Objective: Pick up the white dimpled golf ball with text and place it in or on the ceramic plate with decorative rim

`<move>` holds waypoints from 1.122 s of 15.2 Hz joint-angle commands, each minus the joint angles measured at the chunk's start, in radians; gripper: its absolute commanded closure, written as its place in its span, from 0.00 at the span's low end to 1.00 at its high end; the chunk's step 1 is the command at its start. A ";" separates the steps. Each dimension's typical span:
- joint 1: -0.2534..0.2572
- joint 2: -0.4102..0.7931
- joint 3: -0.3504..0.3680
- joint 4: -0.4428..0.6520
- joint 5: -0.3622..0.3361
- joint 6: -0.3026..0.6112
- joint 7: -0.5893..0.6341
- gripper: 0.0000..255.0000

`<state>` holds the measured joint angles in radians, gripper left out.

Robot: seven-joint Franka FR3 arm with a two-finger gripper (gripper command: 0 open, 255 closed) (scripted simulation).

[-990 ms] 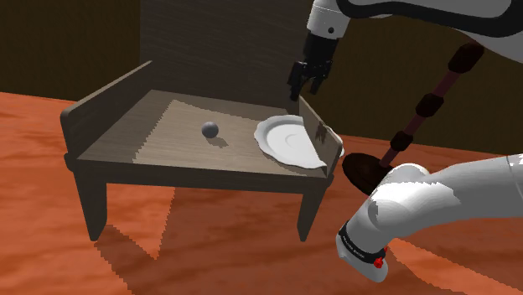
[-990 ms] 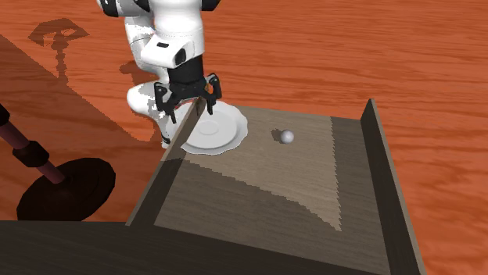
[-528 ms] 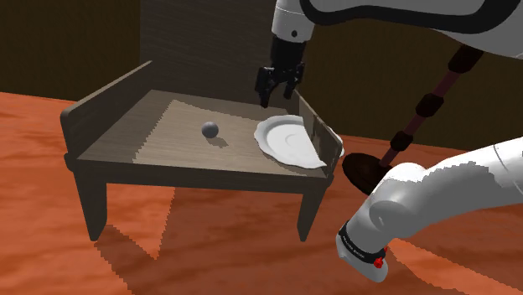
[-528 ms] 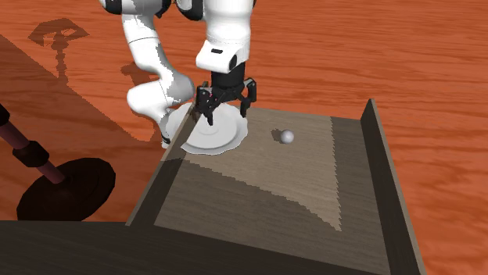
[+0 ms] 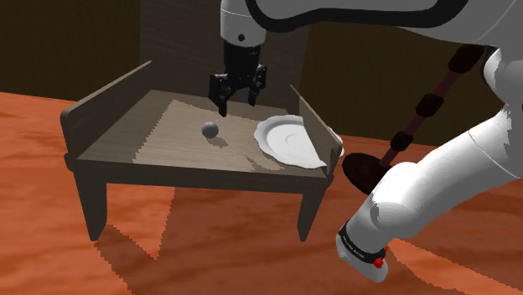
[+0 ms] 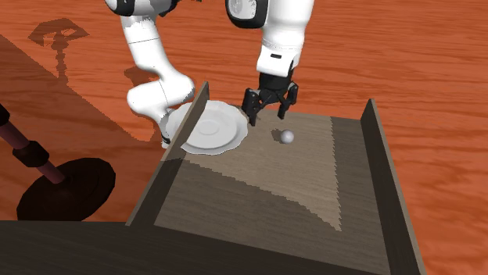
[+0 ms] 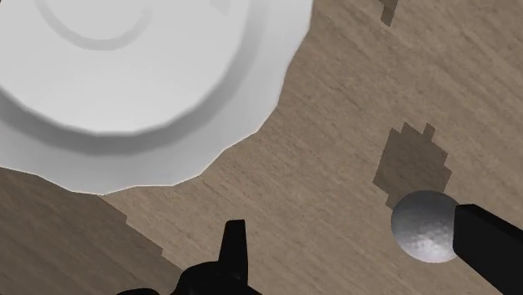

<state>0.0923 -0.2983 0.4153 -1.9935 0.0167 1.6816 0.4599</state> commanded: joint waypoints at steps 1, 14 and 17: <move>0.006 0.066 0.038 0.049 -0.022 0.009 0.052 0.00; 0.024 0.187 0.098 0.046 -0.077 0.111 0.148 0.00; 0.024 0.187 0.098 0.046 -0.077 0.110 0.148 0.00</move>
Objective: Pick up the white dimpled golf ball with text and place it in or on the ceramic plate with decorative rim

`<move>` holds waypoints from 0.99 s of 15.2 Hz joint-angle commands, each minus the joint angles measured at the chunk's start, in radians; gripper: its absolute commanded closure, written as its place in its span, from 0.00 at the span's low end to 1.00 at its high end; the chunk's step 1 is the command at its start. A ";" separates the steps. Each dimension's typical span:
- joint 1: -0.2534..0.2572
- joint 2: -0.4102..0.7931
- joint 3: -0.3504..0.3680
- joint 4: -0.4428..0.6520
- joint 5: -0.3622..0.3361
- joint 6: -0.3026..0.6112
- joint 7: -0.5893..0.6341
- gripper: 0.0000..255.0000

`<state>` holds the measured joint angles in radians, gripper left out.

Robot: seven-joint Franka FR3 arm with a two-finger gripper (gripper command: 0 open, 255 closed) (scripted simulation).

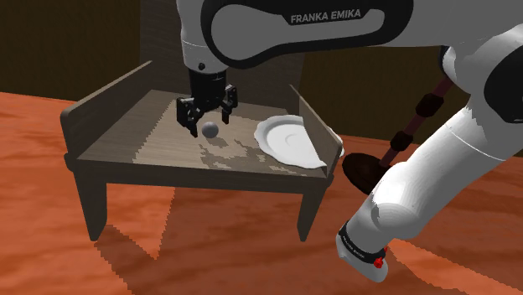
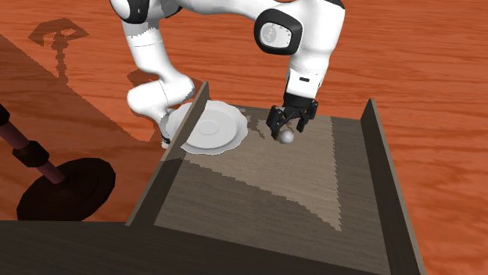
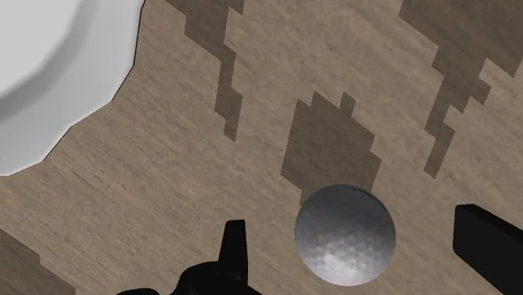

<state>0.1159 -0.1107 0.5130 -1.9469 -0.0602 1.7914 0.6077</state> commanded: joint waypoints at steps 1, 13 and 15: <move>0.000 0.000 0.000 -0.001 0.000 0.001 0.000 0.00; 0.000 0.000 0.000 -0.001 0.000 0.001 0.000 1.00; 0.000 -0.003 -0.001 0.024 0.001 -0.026 -0.003 1.00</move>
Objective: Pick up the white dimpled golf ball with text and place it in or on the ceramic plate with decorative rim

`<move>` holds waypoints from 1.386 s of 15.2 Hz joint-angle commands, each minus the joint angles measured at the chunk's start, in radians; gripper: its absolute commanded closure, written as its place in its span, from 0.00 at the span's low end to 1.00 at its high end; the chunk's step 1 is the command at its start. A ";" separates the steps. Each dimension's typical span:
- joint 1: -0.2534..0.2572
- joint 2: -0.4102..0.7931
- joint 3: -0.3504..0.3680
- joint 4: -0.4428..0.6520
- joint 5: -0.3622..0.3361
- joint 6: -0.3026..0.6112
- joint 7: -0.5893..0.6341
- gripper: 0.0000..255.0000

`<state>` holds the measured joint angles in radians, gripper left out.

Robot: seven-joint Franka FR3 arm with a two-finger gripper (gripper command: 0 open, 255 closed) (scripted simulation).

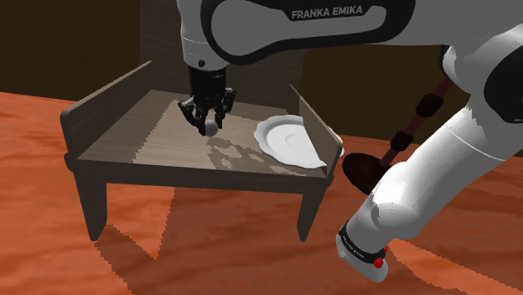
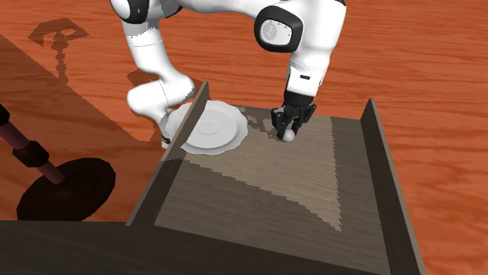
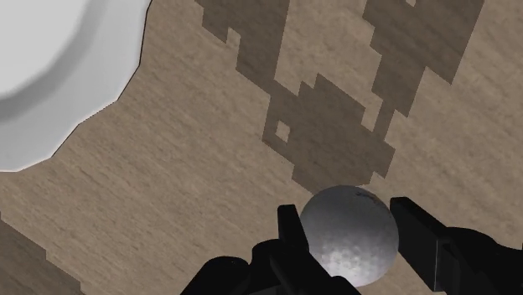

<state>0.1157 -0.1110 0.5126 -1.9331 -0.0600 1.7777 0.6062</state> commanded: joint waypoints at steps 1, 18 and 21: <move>0.000 -0.003 -0.001 0.023 0.001 -0.025 -0.003 1.00; -0.017 -0.120 -0.044 0.092 0.047 -0.194 -0.084 1.00; -0.019 -0.245 -0.094 -0.027 0.082 -0.187 -0.150 1.00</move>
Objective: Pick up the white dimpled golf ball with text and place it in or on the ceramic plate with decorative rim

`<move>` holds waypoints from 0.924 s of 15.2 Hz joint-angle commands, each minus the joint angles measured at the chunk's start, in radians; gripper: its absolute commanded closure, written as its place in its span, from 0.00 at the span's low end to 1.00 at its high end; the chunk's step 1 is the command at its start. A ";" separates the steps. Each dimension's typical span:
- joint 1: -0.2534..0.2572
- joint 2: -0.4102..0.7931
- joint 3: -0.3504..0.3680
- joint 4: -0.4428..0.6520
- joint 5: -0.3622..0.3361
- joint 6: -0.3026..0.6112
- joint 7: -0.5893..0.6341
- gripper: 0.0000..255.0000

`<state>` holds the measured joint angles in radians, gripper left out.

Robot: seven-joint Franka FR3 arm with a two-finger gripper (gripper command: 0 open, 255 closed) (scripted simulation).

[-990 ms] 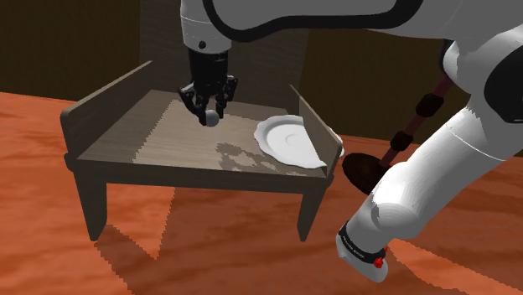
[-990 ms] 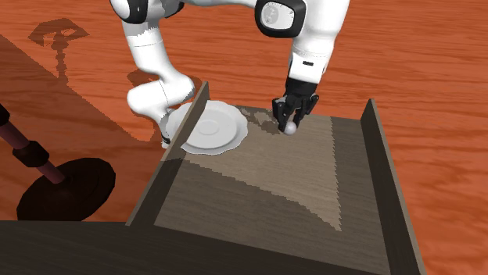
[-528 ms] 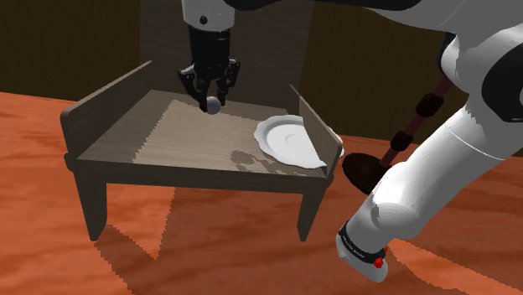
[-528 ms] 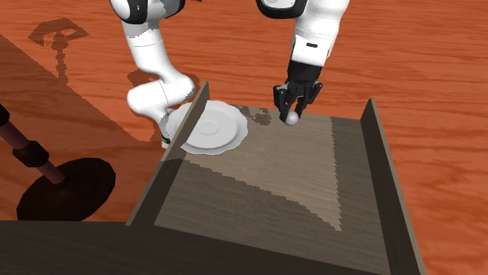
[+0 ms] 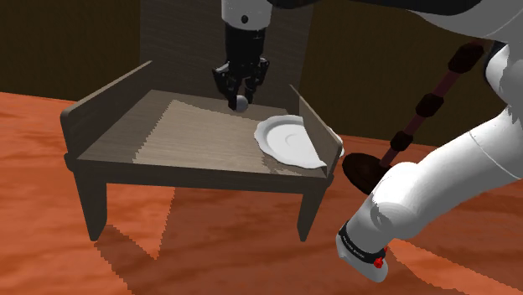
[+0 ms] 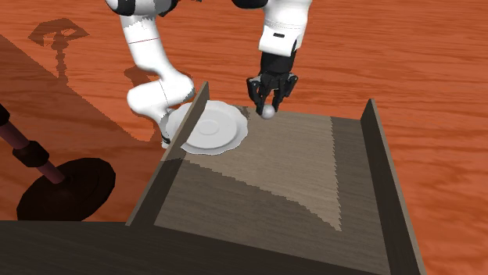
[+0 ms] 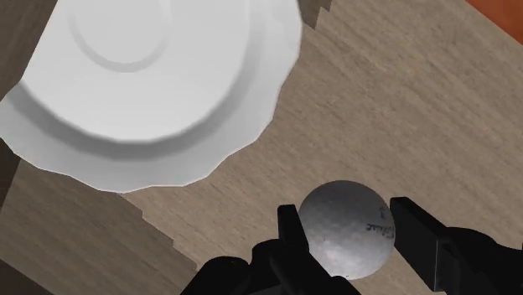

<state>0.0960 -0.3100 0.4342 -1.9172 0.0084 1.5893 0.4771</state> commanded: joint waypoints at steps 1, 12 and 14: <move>0.002 -0.085 -0.033 -0.080 0.022 0.001 -0.042 1.00; 0.019 -0.481 -0.225 -0.401 0.014 -0.065 -0.246 1.00; 0.019 -0.523 -0.247 -0.429 0.003 -0.079 -0.267 1.00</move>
<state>0.1151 -0.8088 0.1998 -2.3272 0.0166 1.5153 0.2227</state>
